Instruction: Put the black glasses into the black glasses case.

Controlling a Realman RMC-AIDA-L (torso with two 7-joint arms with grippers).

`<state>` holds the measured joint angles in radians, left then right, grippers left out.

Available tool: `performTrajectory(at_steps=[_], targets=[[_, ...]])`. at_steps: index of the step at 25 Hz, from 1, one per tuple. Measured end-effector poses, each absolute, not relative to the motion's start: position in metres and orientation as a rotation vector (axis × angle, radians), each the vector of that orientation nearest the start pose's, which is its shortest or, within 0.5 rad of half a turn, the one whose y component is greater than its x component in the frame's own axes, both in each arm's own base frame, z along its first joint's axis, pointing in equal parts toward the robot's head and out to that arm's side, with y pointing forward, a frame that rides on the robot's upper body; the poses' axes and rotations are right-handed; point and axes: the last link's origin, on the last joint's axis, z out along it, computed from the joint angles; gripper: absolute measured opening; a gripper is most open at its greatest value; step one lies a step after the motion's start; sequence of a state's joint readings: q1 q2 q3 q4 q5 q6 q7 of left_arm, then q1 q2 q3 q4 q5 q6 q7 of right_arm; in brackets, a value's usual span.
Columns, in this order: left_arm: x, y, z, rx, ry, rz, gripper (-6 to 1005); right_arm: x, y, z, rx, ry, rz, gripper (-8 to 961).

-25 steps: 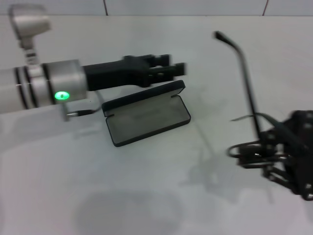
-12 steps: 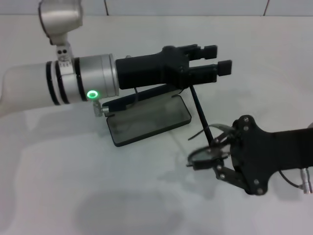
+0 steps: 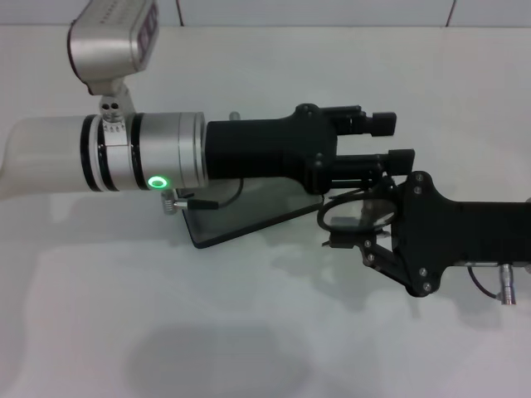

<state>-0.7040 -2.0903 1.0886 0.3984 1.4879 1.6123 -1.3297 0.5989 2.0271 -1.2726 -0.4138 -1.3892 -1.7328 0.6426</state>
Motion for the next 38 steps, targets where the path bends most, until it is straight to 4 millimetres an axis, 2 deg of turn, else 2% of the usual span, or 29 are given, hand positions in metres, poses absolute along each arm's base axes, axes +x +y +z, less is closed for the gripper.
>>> performTrajectory(at_steps=[7, 12, 17, 21, 25, 30, 38], targets=[[-0.168, 0.335, -0.048, -2.873, -0.518, -1.198, 680, 0.198, 0.298, -0.041, -2.79, -0.42, 1.107, 49], [-0.192, 0.357, -0.031, -2.649, -0.575, -1.122, 679, 0.203, 0.311, -0.054, -2.805, -0.436, 0.897, 48], [-0.212, 0.364, -0.015, -2.509, -0.633, -1.106, 680, 0.186, 0.325, -0.068, -2.781, -0.54, 0.677, 48], [-0.219, 0.363, -0.011, -2.478, -0.653, -1.105, 681, 0.171, 0.325, -0.088, -2.72, -0.657, 0.477, 48], [-0.222, 0.364, -0.008, -2.46, -0.662, -1.102, 682, 0.161, 0.325, -0.103, -2.654, -0.722, 0.354, 49], [-0.22, 0.366, -0.01, -2.457, -0.668, -1.098, 682, 0.157, 0.33, -0.127, -2.555, -0.768, 0.146, 61], [-0.217, 0.368, -0.015, -2.46, -0.671, -1.092, 684, 0.152, 0.324, -0.142, -2.5, -0.858, 0.055, 91]])
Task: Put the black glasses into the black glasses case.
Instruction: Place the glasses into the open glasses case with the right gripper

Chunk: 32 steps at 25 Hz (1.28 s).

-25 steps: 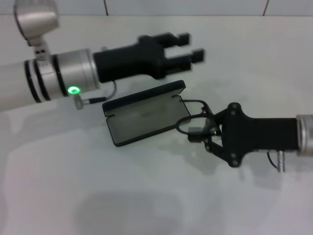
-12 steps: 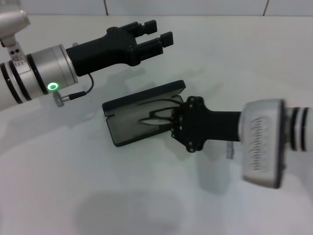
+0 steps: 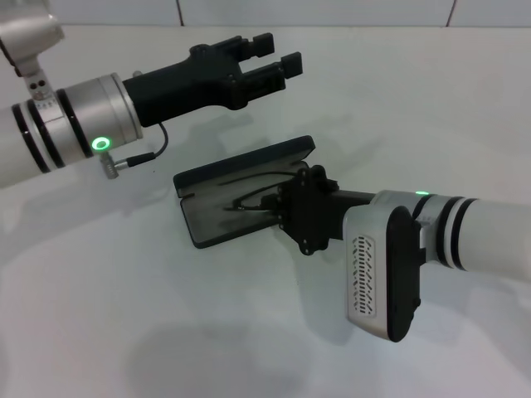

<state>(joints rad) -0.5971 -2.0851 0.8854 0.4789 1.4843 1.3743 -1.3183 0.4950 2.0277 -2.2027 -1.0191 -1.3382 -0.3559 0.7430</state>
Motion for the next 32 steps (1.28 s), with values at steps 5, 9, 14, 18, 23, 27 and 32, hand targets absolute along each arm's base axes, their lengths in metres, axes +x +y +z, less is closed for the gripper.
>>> performTrajectory(at_steps=[5, 9, 14, 18, 23, 27, 32], targets=[[-0.214, 0.369, -0.019, -2.474, -0.669, -1.074, 685, 0.148, 0.325, -0.146, -2.49, -0.899, 0.039, 110], [-0.214, 0.372, -0.023, -2.468, -0.684, -1.059, 686, 0.148, 0.326, -0.148, -2.479, -0.912, 0.017, 133], [-0.216, 0.374, -0.024, -2.454, -0.7, -1.044, 686, 0.149, 0.323, -0.148, -2.481, -0.904, 0.023, 169], [-0.214, 0.375, -0.024, -2.453, -0.697, -1.048, 687, 0.149, 0.322, -0.148, -2.487, -0.9, 0.031, 199], [-0.208, 0.379, -0.024, -2.46, -0.68, -1.056, 688, 0.143, 0.33, -0.149, -2.486, -0.923, 0.02, 208], [-0.208, 0.379, -0.024, -2.46, -0.682, -1.058, 689, 0.142, 0.328, -0.15, -2.489, -0.923, 0.033, 209], [-0.209, 0.378, -0.024, -2.46, -0.682, -1.056, 690, 0.143, 0.324, -0.15, -2.492, -0.904, 0.041, 209]])
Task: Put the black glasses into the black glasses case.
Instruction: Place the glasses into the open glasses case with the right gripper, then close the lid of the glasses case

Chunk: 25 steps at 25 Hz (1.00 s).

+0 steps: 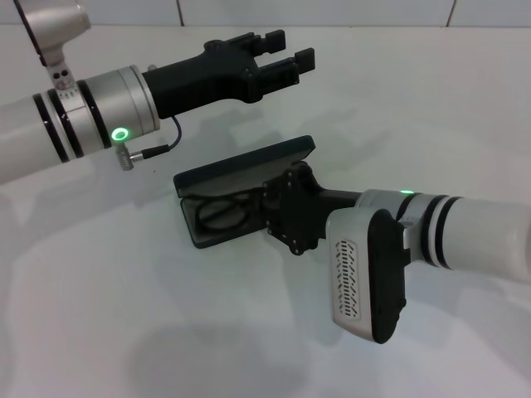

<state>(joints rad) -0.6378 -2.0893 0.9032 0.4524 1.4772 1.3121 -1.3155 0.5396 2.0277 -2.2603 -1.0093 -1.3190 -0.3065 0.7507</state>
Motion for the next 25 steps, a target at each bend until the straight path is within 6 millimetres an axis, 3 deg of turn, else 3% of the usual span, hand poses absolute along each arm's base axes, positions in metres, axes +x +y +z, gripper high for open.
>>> performTrajectory(at_steps=[10, 13, 17, 18, 19, 21, 25], targets=[[-0.211, 0.379, -0.022, -2.451, -0.691, -1.054, 691, 0.146, 0.322, -0.144, -2.5, -0.795, 0.09, 211], [-0.215, 0.38, -0.02, -2.44, -0.713, -1.032, 692, 0.149, 0.319, -0.129, -2.528, -0.717, 0.191, 212], [-0.224, 0.385, -0.02, -2.427, -0.784, -0.956, 693, 0.16, 0.314, -0.09, -2.639, -0.554, 0.462, 212], [-0.23, 0.389, -0.022, -2.428, -0.834, -0.882, 693, 0.173, 0.316, -0.07, -2.706, -0.433, 0.561, 213], [-0.23, 0.389, -0.022, -2.428, -0.834, -0.882, 693, 0.173, 0.316, -0.07, -2.706, -0.433, 0.561, 213], [-0.238, 0.391, -0.024, -2.447, -0.879, -0.773, 693, 0.19, 0.317, -0.047, -2.762, -0.266, 0.665, 213], [-0.25, 0.39, -0.024, -2.483, -0.889, -0.616, 694, 0.223, 0.322, -0.003, -2.671, -0.003, 0.865, 214]])
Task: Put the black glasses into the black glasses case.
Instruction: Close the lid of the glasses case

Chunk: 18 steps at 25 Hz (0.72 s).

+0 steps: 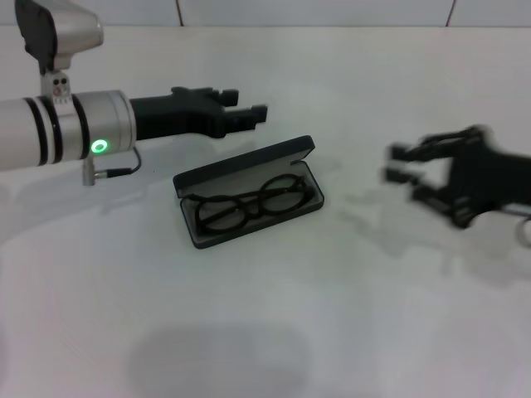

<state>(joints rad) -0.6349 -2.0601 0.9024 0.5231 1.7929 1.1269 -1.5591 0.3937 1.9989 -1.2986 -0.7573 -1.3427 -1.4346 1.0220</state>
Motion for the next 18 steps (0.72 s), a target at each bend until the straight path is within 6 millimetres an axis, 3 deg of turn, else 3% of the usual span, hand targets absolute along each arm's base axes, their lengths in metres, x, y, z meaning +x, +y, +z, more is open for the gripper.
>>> performTrajectory(at_steps=[5, 10, 18], targets=[[-0.257, 0.385, -0.021, -2.477, -0.881, -0.589, 695, 0.247, 0.318, 0.02, -2.558, 0.127, 0.949, 216], [-0.264, 0.381, -0.016, -2.463, -0.911, -0.573, 696, 0.254, 0.314, 0.021, -2.532, 0.15, 0.948, 217], [-0.273, 0.374, -0.019, -2.479, -0.922, -0.53, 697, 0.256, 0.316, 0.017, -2.479, 0.17, 0.967, 295]])
